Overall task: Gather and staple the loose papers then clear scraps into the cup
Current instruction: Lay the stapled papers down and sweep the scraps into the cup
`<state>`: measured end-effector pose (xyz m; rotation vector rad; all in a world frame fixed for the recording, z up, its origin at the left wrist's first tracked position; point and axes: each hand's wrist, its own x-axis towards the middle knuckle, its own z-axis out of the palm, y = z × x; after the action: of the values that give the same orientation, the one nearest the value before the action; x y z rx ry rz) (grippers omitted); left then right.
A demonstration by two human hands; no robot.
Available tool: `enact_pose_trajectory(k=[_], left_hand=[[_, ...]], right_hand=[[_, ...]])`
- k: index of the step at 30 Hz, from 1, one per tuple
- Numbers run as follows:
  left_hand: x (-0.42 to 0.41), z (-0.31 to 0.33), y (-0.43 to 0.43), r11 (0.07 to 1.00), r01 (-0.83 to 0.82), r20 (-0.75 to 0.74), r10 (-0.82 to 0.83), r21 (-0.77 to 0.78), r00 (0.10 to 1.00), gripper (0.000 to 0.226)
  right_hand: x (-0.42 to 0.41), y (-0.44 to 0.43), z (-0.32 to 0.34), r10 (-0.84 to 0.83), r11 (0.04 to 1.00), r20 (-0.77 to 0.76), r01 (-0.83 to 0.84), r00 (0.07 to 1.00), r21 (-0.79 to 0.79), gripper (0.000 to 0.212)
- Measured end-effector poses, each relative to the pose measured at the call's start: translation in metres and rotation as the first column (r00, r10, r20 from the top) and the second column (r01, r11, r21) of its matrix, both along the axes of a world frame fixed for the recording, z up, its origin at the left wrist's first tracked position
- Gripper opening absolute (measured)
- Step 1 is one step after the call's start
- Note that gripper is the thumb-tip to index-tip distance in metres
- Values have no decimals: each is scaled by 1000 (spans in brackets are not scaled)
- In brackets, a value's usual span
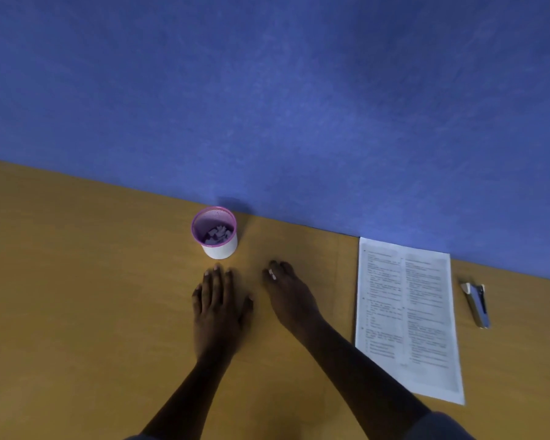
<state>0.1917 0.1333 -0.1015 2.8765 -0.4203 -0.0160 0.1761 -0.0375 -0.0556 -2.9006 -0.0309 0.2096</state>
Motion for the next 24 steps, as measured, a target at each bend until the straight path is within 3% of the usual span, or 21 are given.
enact_pose_trajectory(k=[6, 10, 15, 18, 22, 24], left_hand=[[0, -1, -1, 1000, 0, -10, 0, -1, 1000, 73], [0, 1, -1, 1000, -4, -24, 4, -5, 1000, 73], [-1, 1, 0, 1000, -12, -48, 12, 0, 999, 74], [-1, 0, 0, 1000, -14, -44, 14, -2, 999, 73], [-2, -1, -1, 1000, -10, -53, 10, 0, 999, 74], [-2, -2, 0, 1000, -9, -55, 9, 5, 998, 74]], right_hand=[[-2, -12, 6, 57, 997, 31, -55, 998, -63, 19], [2, -19, 7, 70, 997, 62, -67, 996, -40, 18], [4, -22, 8, -134, 989, 83, 128, 987, 73, 26], [6, -11, 8, -286, 942, 22, 277, 958, 191, 21], [24, -4, 15, -491, 752, -51, 453, 870, 480, 12], [38, -2, 29, -615, 494, -197, 568, 763, 659, 3]])
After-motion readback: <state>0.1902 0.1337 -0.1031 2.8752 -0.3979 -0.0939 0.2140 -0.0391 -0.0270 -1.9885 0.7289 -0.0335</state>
